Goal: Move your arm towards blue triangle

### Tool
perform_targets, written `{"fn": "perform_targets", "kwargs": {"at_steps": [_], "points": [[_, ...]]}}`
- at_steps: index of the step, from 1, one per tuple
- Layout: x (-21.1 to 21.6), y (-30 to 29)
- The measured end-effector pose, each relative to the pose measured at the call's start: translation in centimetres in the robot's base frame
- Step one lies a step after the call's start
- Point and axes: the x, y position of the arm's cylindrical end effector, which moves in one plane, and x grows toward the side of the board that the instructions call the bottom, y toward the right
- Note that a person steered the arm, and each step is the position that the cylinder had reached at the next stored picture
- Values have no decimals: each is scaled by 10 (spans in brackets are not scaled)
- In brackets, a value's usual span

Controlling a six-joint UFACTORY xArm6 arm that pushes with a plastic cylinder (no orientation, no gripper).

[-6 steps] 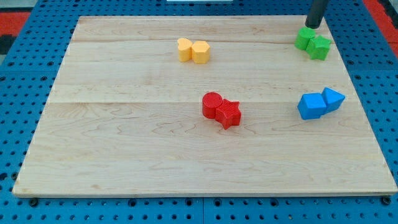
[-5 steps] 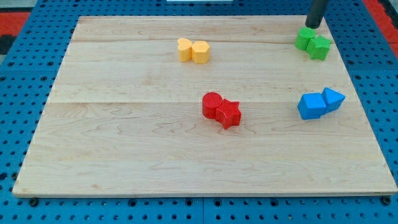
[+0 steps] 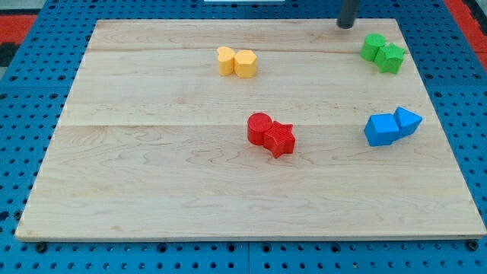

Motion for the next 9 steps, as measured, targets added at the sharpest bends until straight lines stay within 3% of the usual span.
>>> {"fn": "perform_targets", "kwargs": {"at_steps": [2, 3, 5, 7, 9], "points": [[35, -73], [63, -57], [168, 18], [181, 116], [254, 133]]}}
